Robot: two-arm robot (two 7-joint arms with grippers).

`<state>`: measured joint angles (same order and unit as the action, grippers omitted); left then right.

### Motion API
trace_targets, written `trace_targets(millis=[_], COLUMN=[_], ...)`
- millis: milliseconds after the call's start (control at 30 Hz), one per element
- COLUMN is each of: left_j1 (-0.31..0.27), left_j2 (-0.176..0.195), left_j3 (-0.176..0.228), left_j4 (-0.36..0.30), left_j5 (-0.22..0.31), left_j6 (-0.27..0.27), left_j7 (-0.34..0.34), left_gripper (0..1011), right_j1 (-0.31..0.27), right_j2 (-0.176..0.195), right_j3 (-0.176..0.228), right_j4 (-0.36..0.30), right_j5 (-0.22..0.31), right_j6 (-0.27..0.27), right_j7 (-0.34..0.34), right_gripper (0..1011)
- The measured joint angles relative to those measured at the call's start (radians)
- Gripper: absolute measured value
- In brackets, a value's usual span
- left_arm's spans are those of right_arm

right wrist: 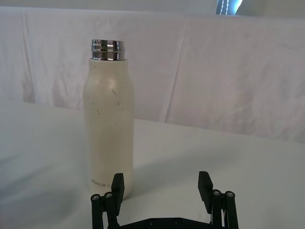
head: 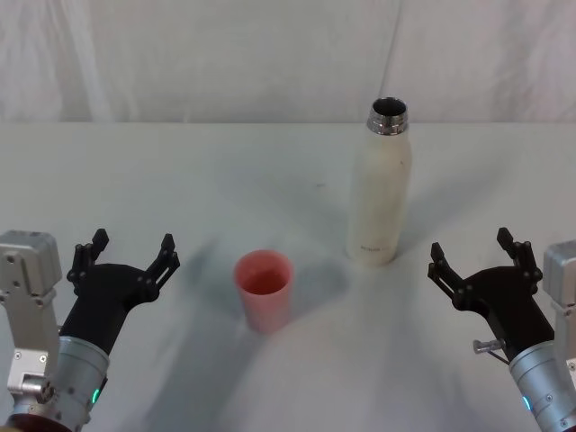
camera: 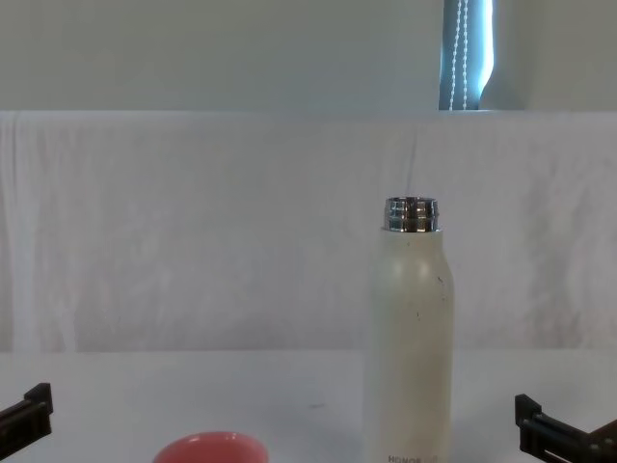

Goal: Grasp the thermos with one hand and pour water into the cup lid.

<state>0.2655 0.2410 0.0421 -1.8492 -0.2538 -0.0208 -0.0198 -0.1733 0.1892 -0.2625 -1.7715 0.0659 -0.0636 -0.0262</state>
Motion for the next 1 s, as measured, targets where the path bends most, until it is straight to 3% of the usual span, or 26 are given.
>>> trace_targets(millis=[1000], left_j1=[0.0], left_j2=[0.0], left_j3=[0.0], left_j4=[0.0], left_j5=[0.0], left_j6=[0.0], left_j7=[0.0], left_gripper=[1001], right_j1=[0.0], right_j2=[0.0], right_j3=[0.0], right_j4=[0.0], right_j5=[0.0], right_j6=[0.0], right_j7=[0.0], right_gripper=[1001])
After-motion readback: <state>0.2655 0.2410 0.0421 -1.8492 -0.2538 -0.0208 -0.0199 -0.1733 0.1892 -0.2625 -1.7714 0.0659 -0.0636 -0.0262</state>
